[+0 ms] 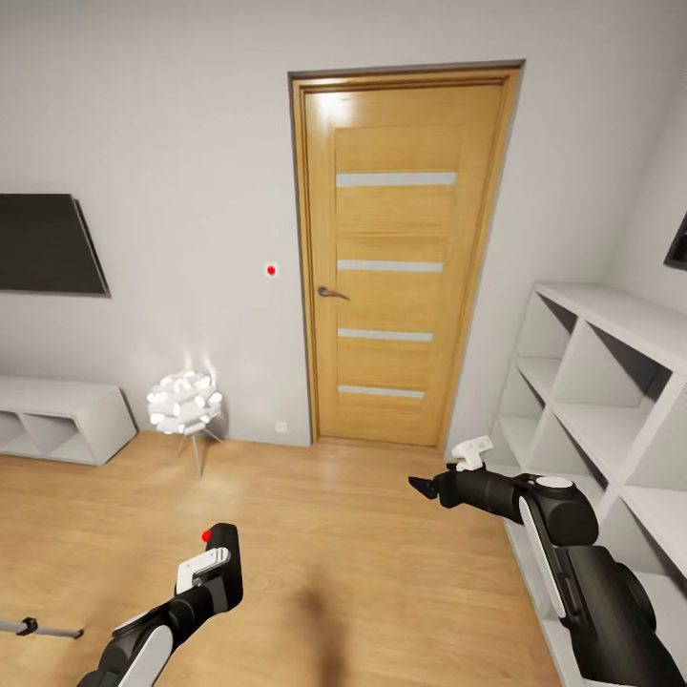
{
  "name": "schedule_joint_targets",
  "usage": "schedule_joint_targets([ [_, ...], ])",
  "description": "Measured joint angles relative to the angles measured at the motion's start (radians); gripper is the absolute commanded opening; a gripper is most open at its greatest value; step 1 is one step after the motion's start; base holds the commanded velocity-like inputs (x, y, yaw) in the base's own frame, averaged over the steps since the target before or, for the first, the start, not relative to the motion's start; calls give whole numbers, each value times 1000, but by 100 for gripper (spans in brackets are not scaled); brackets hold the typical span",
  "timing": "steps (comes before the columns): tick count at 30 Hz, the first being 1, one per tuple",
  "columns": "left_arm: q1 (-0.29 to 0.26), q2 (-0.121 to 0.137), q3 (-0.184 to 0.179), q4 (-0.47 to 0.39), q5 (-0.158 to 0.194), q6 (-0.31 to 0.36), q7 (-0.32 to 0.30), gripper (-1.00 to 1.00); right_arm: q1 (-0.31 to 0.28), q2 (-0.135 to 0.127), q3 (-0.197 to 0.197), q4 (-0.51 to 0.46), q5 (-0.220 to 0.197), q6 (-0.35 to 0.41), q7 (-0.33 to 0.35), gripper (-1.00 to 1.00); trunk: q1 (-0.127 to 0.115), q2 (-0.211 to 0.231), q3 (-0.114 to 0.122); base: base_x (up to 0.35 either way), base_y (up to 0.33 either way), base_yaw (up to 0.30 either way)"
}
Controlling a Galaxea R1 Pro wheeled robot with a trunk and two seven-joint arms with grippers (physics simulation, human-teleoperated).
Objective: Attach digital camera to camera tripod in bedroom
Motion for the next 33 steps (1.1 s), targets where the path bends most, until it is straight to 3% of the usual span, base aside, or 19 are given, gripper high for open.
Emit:
schedule_joint_targets([
  [21,0,0,0,0,0,1,-2,-100,1,0,1,0,0,0,0,100,0,0,0,15,-4,-211],
  [33,0,1,4,0,0,1,-2,-100,1,0,1,0,0,0,0,100,0,0,0,259,0,-75],
])
